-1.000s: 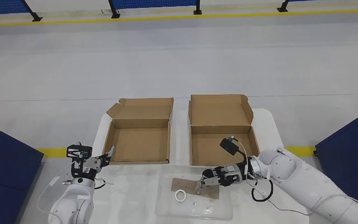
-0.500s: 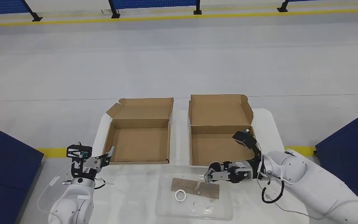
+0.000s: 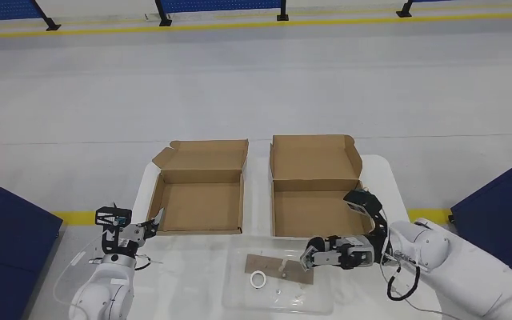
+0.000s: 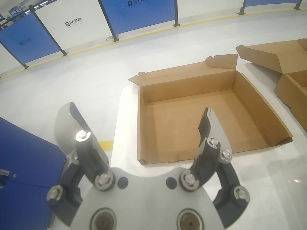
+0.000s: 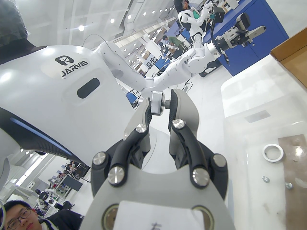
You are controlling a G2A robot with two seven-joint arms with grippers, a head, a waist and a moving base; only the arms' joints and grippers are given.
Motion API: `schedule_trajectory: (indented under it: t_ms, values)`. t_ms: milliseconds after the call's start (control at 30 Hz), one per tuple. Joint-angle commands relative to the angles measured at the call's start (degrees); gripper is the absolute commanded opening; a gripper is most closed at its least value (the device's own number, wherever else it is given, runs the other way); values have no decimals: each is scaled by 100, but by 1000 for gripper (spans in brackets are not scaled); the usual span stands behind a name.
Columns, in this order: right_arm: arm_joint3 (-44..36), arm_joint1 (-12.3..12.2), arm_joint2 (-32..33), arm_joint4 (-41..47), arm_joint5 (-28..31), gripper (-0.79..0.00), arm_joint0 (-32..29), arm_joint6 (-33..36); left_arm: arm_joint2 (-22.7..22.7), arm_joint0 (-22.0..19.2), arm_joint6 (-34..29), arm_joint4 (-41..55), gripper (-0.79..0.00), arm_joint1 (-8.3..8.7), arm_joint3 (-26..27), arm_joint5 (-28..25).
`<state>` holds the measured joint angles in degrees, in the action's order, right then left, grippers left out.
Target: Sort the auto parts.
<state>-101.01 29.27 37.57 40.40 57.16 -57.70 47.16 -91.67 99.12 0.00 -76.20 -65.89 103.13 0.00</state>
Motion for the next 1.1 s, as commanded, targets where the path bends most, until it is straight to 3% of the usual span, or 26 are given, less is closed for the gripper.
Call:
schedule_trajectory:
  t_ms: [0,167,433,1067]
  values:
    - [0,0,0,0,0,-785,0,0,0,0,0,0,0,0,0,0]
    - [-69,20,42,-25,-104,-785,-48,-148,0,0,0,0,0,0,0,0]
    - [-414,-50,216,1175,43,-785,-272,-45,0,0,0,0,0,0,0,0]
    - [-1278,-408,1394,2108,-69,-785,-835,68,0,0,0,0,0,0,0,0]
